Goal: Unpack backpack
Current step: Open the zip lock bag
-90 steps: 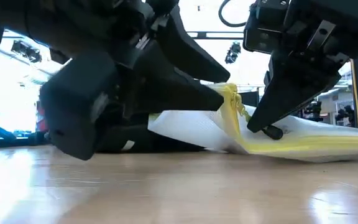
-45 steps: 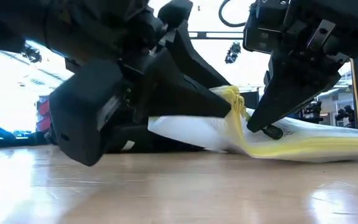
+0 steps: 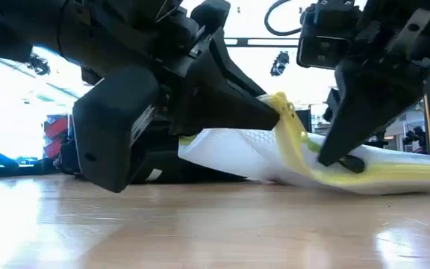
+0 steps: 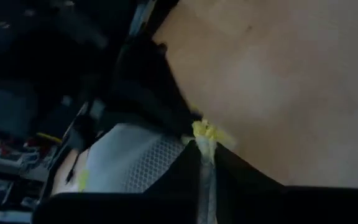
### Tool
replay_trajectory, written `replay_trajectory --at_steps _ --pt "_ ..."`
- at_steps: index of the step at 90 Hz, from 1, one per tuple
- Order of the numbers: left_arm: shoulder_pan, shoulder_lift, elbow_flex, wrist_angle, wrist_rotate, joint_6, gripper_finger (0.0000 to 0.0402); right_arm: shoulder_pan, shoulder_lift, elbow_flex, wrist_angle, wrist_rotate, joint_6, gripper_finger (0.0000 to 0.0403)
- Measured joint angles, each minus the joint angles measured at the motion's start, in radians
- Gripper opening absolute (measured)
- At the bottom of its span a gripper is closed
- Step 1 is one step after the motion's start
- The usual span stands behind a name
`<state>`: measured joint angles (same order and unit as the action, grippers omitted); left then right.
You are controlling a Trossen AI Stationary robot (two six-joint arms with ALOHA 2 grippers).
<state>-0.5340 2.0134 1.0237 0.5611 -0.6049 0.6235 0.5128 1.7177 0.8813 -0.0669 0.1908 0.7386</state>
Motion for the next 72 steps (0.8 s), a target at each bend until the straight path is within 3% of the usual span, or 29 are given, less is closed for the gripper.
replay_trajectory --at_steps 52,72 --pt "-0.043 -0.012 0.0 -0.034 -0.088 0.006 0.0 0.101 -0.029 0.003 -0.426 -0.052 0.276 0.0" --pt "-0.069 -0.087 0.0 -0.243 -0.13 -0.086 0.0 0.122 -0.079 0.0 -0.616 -0.056 0.436 0.0"
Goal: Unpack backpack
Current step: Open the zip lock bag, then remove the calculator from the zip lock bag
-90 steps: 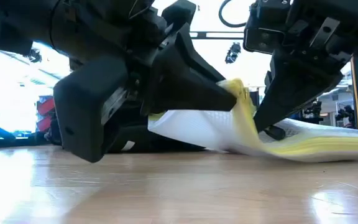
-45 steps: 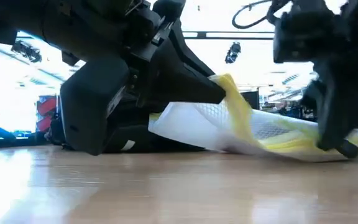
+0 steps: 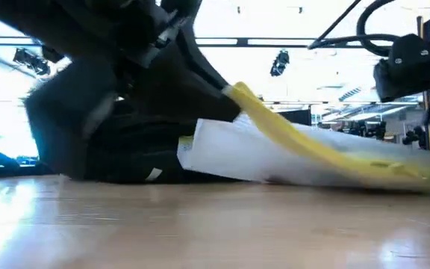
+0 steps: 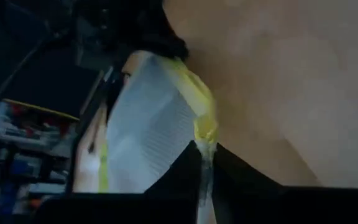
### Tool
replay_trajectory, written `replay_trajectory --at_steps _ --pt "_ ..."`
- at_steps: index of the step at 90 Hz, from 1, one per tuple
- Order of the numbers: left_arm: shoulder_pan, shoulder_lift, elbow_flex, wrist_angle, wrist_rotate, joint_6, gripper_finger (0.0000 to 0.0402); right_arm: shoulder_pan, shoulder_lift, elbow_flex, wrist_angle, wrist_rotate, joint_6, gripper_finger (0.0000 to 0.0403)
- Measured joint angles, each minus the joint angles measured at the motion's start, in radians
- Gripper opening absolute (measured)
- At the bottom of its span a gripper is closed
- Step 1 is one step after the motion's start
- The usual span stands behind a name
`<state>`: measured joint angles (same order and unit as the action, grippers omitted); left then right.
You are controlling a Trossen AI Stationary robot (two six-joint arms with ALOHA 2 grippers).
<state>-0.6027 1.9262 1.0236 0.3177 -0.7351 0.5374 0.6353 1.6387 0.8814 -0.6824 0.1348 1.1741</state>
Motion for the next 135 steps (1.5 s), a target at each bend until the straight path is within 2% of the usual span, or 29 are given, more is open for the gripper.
replay_trajectory --at_steps 14,31,44,66,105,114,127,135 --pt "-0.015 -0.068 0.0 -0.17 0.039 -0.152 0.0 0.025 -0.059 0.0 -0.169 0.025 0.102 0.0" --pt "-0.028 -0.077 -0.001 -0.317 0.049 -0.27 0.0 0.06 -0.11 -0.002 -0.313 0.026 0.2 0.0" --pt "-0.034 -0.077 -0.001 -0.345 0.051 -0.313 0.0 0.078 -0.119 -0.001 -0.398 0.006 0.253 0.0" --pt "-0.033 -0.077 -0.001 -0.326 0.058 -0.309 0.0 0.08 -0.119 -0.001 -0.392 0.014 0.21 0.0006" --pt "-0.007 -0.077 -0.001 -0.318 0.079 -0.314 0.0 0.105 -0.119 -0.001 -0.172 0.125 0.003 0.0117" --pt "0.001 -0.077 -0.001 -0.309 0.086 -0.314 0.0 0.107 -0.118 -0.001 -0.008 0.179 -0.095 0.0127" --pt "0.003 -0.077 -0.001 -0.3 0.094 -0.309 0.0 0.123 -0.118 -0.001 0.317 0.201 -0.372 0.0125" --pt "0.004 -0.077 -0.001 -0.277 0.094 -0.306 0.0 0.131 -0.11 0.0 0.424 0.22 -0.454 0.0118"
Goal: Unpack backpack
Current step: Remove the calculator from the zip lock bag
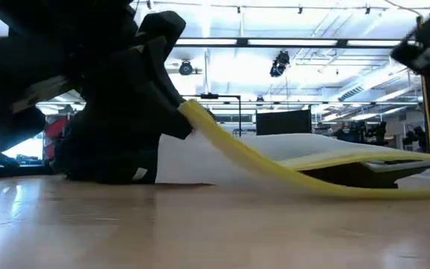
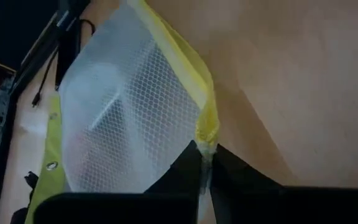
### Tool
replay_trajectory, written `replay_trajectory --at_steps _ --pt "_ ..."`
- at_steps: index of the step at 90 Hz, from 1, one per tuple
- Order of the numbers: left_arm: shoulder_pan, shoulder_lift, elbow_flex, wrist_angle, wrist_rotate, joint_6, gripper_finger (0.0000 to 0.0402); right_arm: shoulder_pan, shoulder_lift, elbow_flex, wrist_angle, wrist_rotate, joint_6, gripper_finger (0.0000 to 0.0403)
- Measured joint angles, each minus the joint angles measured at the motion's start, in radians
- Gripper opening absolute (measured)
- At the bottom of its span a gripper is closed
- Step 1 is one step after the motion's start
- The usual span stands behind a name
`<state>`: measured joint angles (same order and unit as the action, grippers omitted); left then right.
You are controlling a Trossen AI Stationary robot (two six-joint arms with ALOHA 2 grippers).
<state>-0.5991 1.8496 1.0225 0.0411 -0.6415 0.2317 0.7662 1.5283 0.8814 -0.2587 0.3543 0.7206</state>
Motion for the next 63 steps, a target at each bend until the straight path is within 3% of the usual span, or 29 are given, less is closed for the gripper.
replay_trajectory --at_steps 30,44,63 --pt "0.005 0.0 0.0 0.002 0.0 0.002 0.0 -0.034 0.227 0.0 0.0 -0.063 0.028 0.0111" --pt "0.006 0.001 0.0 0.006 0.0 0.002 0.0 -0.037 0.226 0.001 -0.009 -0.036 0.038 0.011" --pt "0.006 0.001 0.0 0.012 0.008 0.002 0.0 -0.037 0.164 0.0 -0.104 0.084 0.055 0.0107"
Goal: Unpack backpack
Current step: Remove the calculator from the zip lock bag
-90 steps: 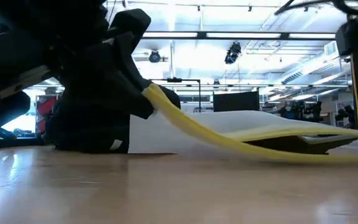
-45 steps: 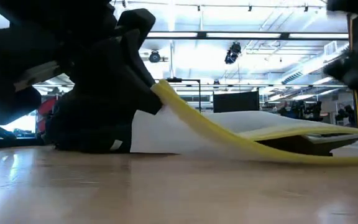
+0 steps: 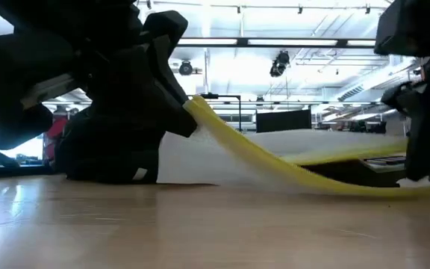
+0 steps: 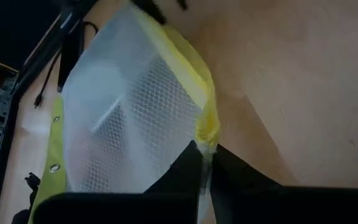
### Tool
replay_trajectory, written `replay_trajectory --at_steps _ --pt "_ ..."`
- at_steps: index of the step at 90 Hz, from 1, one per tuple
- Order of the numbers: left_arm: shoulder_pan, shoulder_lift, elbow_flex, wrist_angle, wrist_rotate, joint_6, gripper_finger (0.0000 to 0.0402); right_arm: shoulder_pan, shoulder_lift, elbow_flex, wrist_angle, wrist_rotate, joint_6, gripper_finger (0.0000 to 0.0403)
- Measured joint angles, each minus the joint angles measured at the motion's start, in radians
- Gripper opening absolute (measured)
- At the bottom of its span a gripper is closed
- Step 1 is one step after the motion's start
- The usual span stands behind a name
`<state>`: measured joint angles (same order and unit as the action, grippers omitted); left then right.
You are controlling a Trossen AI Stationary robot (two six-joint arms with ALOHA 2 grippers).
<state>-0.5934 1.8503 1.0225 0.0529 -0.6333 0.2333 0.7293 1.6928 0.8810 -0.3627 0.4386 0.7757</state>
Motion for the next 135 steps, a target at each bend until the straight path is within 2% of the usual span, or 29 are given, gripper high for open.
replay_trajectory --at_steps 25,36,43,59,85,99,119,135 --pt "0.0 0.0 0.0 0.006 0.026 0.001 0.0 -0.003 -0.023 0.0 -0.089 0.168 0.033 0.0115" --pt "0.0 0.0 0.0 0.008 0.026 0.003 0.0 -0.01 -0.024 0.0 -0.064 0.178 -0.013 0.012" --pt "0.0 0.0 0.0 0.008 0.026 0.003 0.0 -0.008 -0.024 0.0 0.013 0.175 -0.111 0.0128" --pt "0.004 0.0 0.0 0.008 0.027 0.003 0.0 0.0 -0.024 0.0 0.147 0.201 -0.247 0.0161" --pt "0.004 0.0 0.0 0.009 0.029 0.005 0.0 -0.022 0.067 0.0 0.173 0.217 -0.256 0.0225" --pt "0.005 0.0 0.0 0.01 0.029 0.005 0.0 -0.027 0.115 0.0 0.195 0.258 -0.256 0.0247" --pt "0.005 0.0 0.0 0.011 0.029 0.001 0.0 -0.023 0.121 0.0 0.197 0.396 -0.225 0.0248" --pt "0.005 0.0 0.0 0.011 0.029 -0.001 0.0 -0.023 0.121 0.0 0.194 0.425 -0.205 0.0225"
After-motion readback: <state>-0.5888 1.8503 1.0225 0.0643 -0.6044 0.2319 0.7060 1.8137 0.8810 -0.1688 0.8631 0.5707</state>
